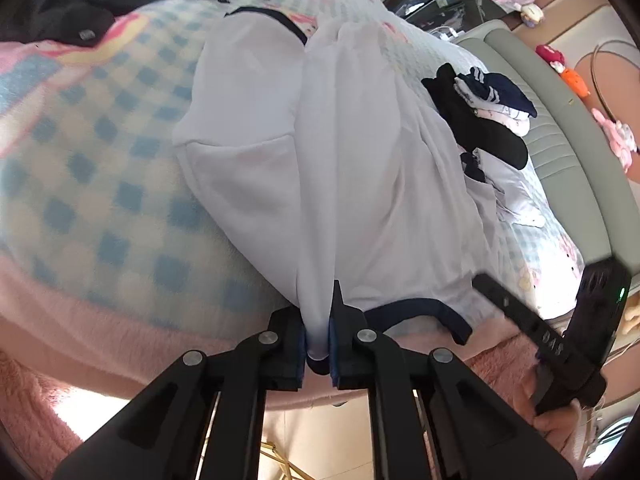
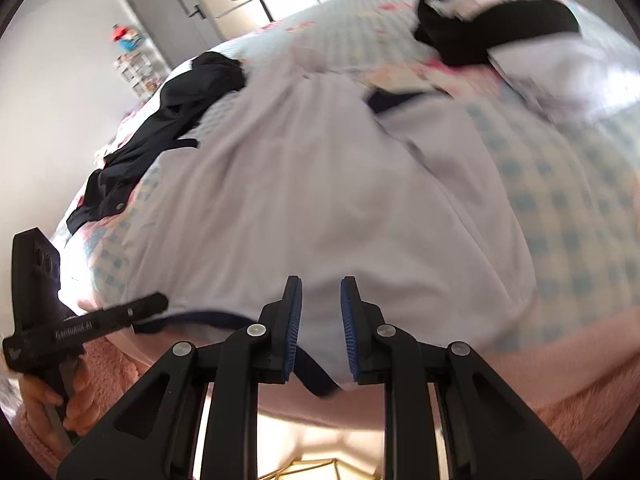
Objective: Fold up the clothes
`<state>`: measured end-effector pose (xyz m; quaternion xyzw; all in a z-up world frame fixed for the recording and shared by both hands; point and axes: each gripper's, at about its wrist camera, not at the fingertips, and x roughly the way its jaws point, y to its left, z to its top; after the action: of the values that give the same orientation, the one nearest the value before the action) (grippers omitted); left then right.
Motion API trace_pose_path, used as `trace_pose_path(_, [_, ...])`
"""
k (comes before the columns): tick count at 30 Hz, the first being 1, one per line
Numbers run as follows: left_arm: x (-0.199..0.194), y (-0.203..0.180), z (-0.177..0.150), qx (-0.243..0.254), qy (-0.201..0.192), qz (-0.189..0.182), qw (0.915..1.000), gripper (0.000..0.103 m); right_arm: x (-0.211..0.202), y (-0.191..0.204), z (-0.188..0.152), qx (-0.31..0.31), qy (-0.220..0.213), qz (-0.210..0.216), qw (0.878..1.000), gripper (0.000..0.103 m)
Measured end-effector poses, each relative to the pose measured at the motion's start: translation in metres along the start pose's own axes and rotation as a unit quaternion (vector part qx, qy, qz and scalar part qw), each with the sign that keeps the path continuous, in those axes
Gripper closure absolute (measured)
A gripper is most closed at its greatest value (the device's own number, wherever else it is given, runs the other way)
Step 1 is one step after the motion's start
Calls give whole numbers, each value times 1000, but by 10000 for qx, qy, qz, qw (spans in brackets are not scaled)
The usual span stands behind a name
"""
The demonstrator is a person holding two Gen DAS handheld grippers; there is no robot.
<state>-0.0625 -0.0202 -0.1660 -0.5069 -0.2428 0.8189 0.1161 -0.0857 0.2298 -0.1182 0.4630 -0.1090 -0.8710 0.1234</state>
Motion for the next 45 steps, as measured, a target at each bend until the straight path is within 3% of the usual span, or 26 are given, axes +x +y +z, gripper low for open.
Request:
trace_pose_path(7, [6, 16, -10, -183, 211, 4, 9996, 94, 12, 38, 10, -434, -33, 21, 9991, 83])
trace_pose_path(9, [10, 20, -13, -251, 364, -17, 9990, 90, 16, 44, 6, -582, 13, -107, 9982, 73])
trace_pose_path(11, [6, 19, -12, -183, 403, -81, 9990, 87, 35, 44, -2, -686, 328, -388, 9963, 69])
trace_pose_path(13, [-1, 16, -11, -48, 389, -78, 9992, 82, 51, 29, -13, -538, 677, -495, 9950, 70])
trace_pose_path(17, [-26, 14, -6, 279, 126, 69, 9995, 79, 36, 20, -7, -203, 548, -221, 9980, 70])
trace_pose_path(21, [-45, 32, 17, 3, -458, 28, 9989, 76, 35, 41, 11, -351, 424, -22, 9985, 70])
trace_pose_path(25, [-40, 52, 48, -194, -657, 313, 9972, 74, 33, 62, 30, -498, 299, 176, 9982, 69])
trace_pose_path(29, [-29, 65, 75, -342, -647, 173, 9972, 59, 46, 86, 40, -631, 352, 357, 9967, 69])
trace_pose_path(34, [-11, 62, 102, -205, -617, 115, 9978, 56, 70, 112, 35, -776, 519, 409, 9948, 69])
trace_pose_path(38, [14, 58, 125, -156, -346, -260, 9989, 56, 85, 123, 35, -899, 634, 257, 9936, 67])
trace_pose_path(39, [20, 56, 129, -123, -291, -388, 9987, 56, 86, 123, 36, -880, 648, 254, 9937, 67])
trace_pose_path(40, [19, 56, 129, -108, -339, -372, 9987, 63, 86, 122, 36, -847, 649, 241, 9940, 67])
trace_pose_path(41, [15, 55, 126, -100, -431, -294, 9986, 75, 86, 121, 36, -814, 650, 228, 9943, 67])
trace_pose_path(42, [11, 55, 124, -92, -522, -217, 9984, 96, 86, 120, 36, -789, 647, 211, 9946, 67])
trace_pose_path(45, [-1, 55, 117, -67, -795, 16, 9968, 97, 79, 121, 38, -858, 551, 108, 9947, 67])
